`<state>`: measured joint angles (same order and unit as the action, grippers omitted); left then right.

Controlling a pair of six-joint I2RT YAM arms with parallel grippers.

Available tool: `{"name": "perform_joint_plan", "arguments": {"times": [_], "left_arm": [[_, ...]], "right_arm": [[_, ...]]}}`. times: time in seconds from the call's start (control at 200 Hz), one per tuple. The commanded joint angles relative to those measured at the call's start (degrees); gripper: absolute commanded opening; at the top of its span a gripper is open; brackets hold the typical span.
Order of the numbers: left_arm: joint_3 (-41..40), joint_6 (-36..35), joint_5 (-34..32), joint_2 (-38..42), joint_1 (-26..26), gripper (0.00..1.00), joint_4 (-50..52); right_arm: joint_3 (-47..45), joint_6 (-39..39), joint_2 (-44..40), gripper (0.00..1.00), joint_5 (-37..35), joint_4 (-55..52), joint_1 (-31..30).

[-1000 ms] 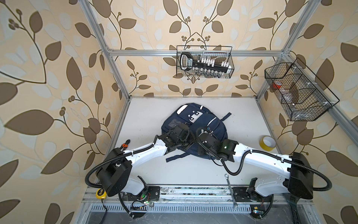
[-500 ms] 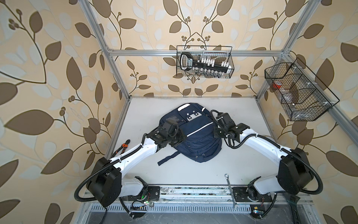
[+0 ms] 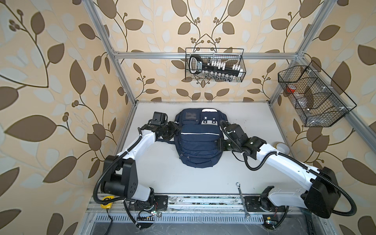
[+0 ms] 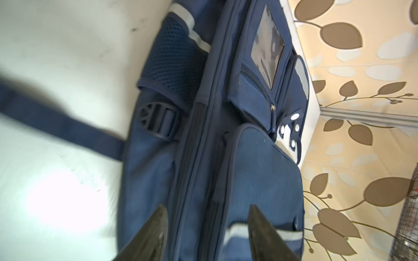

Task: Pack books, pencil case, and school supplies into a backpack
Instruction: Zip the student bag at the center of the table.

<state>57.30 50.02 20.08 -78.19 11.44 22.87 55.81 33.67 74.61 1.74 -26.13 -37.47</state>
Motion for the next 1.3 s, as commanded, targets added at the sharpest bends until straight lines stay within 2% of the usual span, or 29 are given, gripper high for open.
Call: {"name": "perform_joint_plan", "arguments": {"times": [0.0,0.05,0.12,0.285,0.375,0.57,0.705,0.86,1.005,1.1,1.19,1.295], "left_arm": [[-3.4,5.5,-5.3,11.6,8.0,0.66,1.4],[-5.1,8.5,-8.1,13.9,12.3,0.66,0.3],[-6.2,12.1,-8.8,13.2,15.5,0.64,-2.6],[0.1,13.4,-7.7,2.7,21.2,0.53,-6.3],[2.8,15.1,-8.9,-1.7,23.9,0.51,-7.7],[5.4,19.8,-11.5,-7.3,26.8,0.56,-10.1],[6.8,21.9,-11.0,-8.8,29.0,0.57,-10.5],[4.4,23.3,-14.7,-4.9,31.4,0.64,-6.3],[-1.2,25.3,-19.8,4.8,32.4,0.68,-1.7],[-3.6,25.9,-21.4,7.3,32.9,0.70,-0.7],[-3.5,26.7,-19.0,3.3,32.8,0.72,-4.0],[1.3,25.7,-17.1,-3.3,32.8,0.72,-6.1]], "right_arm": [[0.5,1.5,0.5,0.00,0.6,0.2,-0.7],[0.5,1.6,0.6,0.00,0.8,0.4,-1.0],[-0.1,1.9,0.2,0.00,0.7,1.1,-1.3],[-1.6,2.8,-1.2,0.00,0.1,1.5,-1.7],[-2.0,3.0,-1.9,0.00,-0.4,1.5,-2.1],[-1.9,3.8,-2.5,0.00,-1.5,1.8,-3.8],[-1.7,4.3,-2.3,0.00,-2.5,2.1,-4.4],[-1.4,4.3,-1.7,0.00,-3.1,2.5,-4.4],[-1.5,4.2,-1.3,0.00,-3.4,3.0,-4.4],[-2.1,4.4,-1.8,0.00,-3.3,3.7,-4.8],[-2.5,4.6,-2.0,0.00,-4.1,4.5,-6.2],[-2.0,5.0,-2.1,0.00,-5.2,3.9,-7.8]]}}
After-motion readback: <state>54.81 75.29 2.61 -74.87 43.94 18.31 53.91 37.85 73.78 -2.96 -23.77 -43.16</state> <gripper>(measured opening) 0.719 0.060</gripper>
